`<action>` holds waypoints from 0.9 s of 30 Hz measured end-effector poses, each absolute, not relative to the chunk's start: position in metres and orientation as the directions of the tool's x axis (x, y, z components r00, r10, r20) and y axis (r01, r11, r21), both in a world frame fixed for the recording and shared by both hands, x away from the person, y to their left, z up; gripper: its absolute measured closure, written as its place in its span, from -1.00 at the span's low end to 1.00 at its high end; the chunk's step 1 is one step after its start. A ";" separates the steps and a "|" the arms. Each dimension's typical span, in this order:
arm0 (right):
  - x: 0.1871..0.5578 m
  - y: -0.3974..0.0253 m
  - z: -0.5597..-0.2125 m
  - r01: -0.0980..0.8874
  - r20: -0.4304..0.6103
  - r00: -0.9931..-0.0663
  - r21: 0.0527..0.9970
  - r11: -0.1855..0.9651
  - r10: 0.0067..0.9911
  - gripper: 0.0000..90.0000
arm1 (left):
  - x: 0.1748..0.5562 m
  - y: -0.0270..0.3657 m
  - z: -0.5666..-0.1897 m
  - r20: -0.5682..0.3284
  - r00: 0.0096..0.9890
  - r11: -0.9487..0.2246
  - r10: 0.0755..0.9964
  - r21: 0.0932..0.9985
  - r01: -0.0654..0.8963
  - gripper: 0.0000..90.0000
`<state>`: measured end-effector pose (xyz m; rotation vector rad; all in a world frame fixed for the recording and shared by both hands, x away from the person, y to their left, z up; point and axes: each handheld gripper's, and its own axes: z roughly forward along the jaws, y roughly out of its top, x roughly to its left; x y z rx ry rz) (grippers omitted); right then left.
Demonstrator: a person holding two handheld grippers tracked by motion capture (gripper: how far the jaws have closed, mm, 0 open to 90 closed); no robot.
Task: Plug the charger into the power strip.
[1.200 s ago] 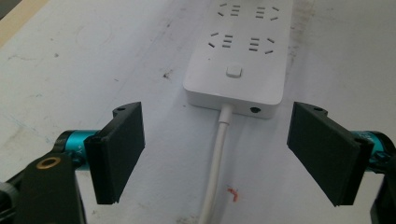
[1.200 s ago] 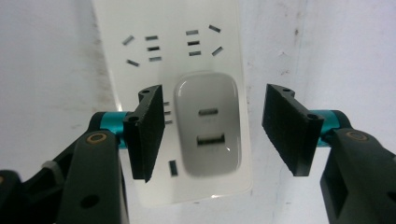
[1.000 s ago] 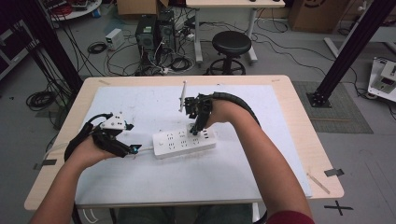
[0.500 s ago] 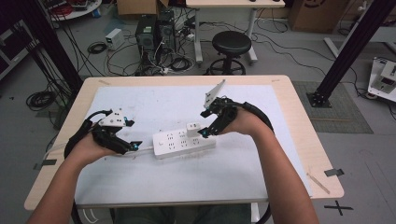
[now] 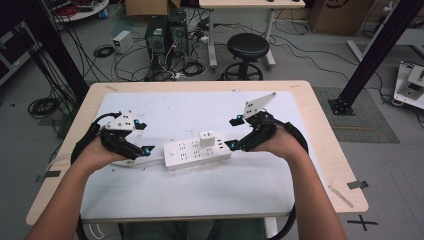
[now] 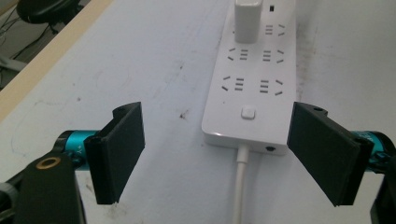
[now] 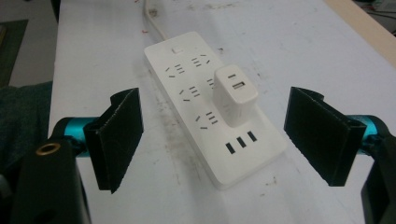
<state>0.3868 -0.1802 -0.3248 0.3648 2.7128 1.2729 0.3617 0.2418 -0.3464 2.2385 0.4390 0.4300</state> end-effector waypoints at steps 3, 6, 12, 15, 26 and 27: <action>0.387 -0.180 -0.325 0.165 -0.009 -0.963 0.770 0.617 0.268 -0.55 | 0.364 0.241 -0.347 0.154 0.886 -0.610 0.438 0.775 0.167 -0.58; 0.385 -0.199 -0.342 0.217 0.031 -0.946 0.800 0.560 0.322 -0.55 | 0.364 0.241 -0.347 0.144 0.882 -0.595 0.450 0.785 0.175 -0.58; 0.385 -0.199 -0.344 0.213 0.030 -0.947 0.806 0.552 0.321 -0.55 | 0.362 0.241 -0.346 0.138 0.881 -0.578 0.452 0.798 0.172 -0.58; 0.384 -0.198 -0.344 0.212 0.027 -0.946 0.805 0.554 0.322 -0.55 | 0.362 0.243 -0.347 0.135 0.877 -0.567 0.461 0.805 0.175 -0.58; 0.386 -0.199 -0.343 0.223 0.016 -0.935 0.804 0.552 0.355 -0.55 | 0.361 0.246 -0.352 0.132 0.878 -0.572 0.461 0.800 0.180 -0.58; 0.386 -0.199 -0.343 0.229 0.018 -0.933 0.801 0.553 0.359 -0.55 | 0.361 0.246 -0.353 0.127 0.878 -0.568 0.462 0.803 0.182 -0.58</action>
